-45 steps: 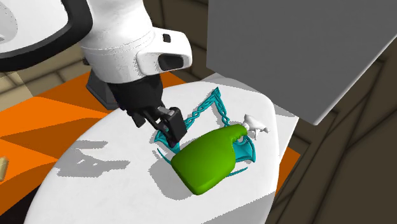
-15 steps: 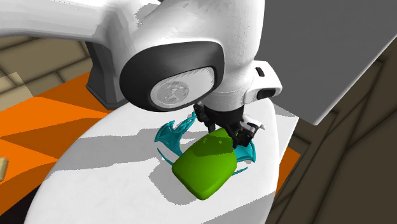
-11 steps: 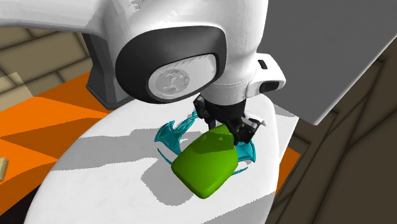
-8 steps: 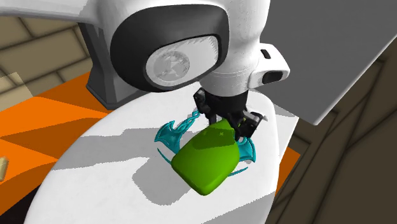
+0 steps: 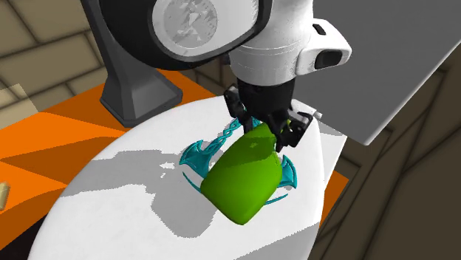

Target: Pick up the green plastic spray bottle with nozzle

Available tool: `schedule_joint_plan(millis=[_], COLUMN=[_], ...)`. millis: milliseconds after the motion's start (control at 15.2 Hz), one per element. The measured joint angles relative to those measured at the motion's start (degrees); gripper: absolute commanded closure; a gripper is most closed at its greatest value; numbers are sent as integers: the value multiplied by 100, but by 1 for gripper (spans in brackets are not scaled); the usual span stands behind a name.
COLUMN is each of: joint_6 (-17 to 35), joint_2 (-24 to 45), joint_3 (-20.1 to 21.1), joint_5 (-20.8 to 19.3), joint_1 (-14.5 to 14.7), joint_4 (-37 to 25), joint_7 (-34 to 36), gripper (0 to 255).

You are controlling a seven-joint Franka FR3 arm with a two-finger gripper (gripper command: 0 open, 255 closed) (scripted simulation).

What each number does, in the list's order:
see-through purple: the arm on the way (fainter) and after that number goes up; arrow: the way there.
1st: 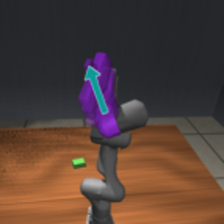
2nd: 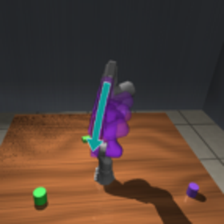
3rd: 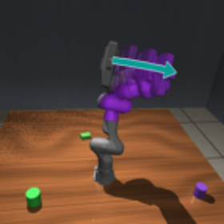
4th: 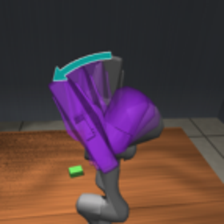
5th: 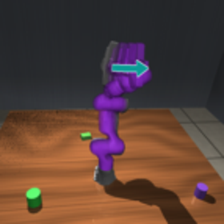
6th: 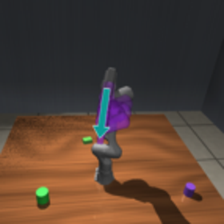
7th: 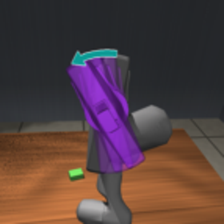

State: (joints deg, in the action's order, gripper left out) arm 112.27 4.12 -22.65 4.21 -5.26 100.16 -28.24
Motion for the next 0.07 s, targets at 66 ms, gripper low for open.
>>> schedule_joint_plan(millis=[66], joint_6=[-50], joint_2=[11], joint_3=[-1], joint_5=[4], joint_1=[-2], joint_4=[-61], joint_7=[0], gripper=[255])
